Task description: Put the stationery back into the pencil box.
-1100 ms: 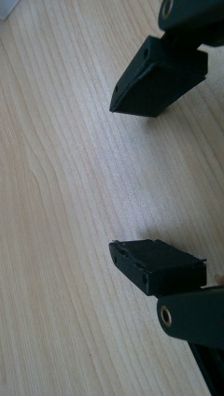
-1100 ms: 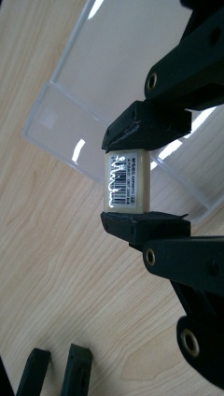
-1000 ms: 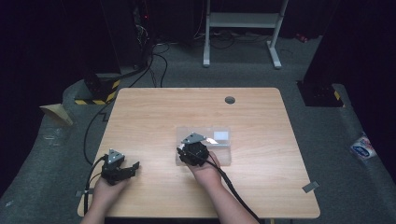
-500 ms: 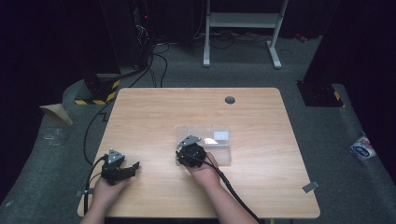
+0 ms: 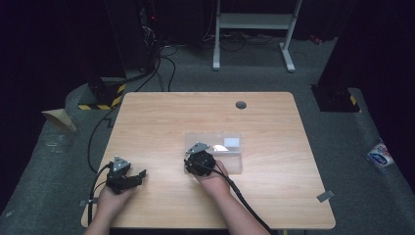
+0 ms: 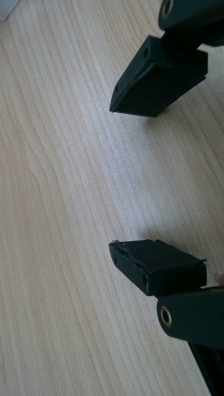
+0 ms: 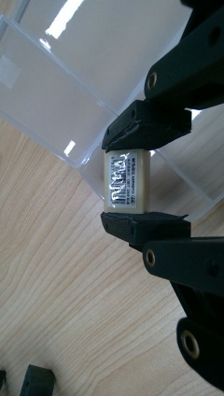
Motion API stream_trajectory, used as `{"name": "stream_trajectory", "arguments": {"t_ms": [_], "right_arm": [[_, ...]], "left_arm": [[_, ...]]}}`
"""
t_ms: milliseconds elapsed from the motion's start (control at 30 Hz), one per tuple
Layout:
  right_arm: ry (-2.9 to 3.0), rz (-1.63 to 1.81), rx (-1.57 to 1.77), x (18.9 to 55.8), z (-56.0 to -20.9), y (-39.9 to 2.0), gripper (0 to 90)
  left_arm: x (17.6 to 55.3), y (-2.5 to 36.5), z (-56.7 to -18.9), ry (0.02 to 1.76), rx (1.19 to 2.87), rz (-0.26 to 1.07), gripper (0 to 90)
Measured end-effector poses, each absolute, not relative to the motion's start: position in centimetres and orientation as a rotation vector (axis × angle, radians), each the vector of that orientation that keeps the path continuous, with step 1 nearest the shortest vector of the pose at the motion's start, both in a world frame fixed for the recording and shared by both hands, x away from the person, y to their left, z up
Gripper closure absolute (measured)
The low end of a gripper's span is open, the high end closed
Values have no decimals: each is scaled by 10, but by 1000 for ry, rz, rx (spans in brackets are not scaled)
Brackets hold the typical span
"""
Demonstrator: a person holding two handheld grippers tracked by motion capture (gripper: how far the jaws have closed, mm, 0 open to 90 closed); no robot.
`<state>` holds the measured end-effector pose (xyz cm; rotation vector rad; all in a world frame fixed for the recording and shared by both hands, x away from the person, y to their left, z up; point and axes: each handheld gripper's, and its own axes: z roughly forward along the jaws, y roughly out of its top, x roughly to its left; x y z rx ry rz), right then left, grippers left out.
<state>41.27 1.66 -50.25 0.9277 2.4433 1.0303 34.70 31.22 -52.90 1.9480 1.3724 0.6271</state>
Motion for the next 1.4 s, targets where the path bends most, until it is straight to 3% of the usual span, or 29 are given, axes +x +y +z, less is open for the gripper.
{"name": "stream_trajectory", "arguments": {"t_ms": [100, 900, 1400], "right_arm": [[2450, 1040, 935, 414, -503, 16, 533], [2359, 1158, 963, 398, -478, -4, 452], [2318, 1211, 987, 384, -469, -26, 444]], "left_arm": [[347, 312, -529, 1373, 1947, 626, 274], [347, 312, -529, 1372, 1949, 630, 273], [348, 312, -529, 1368, 1952, 631, 273]]}}
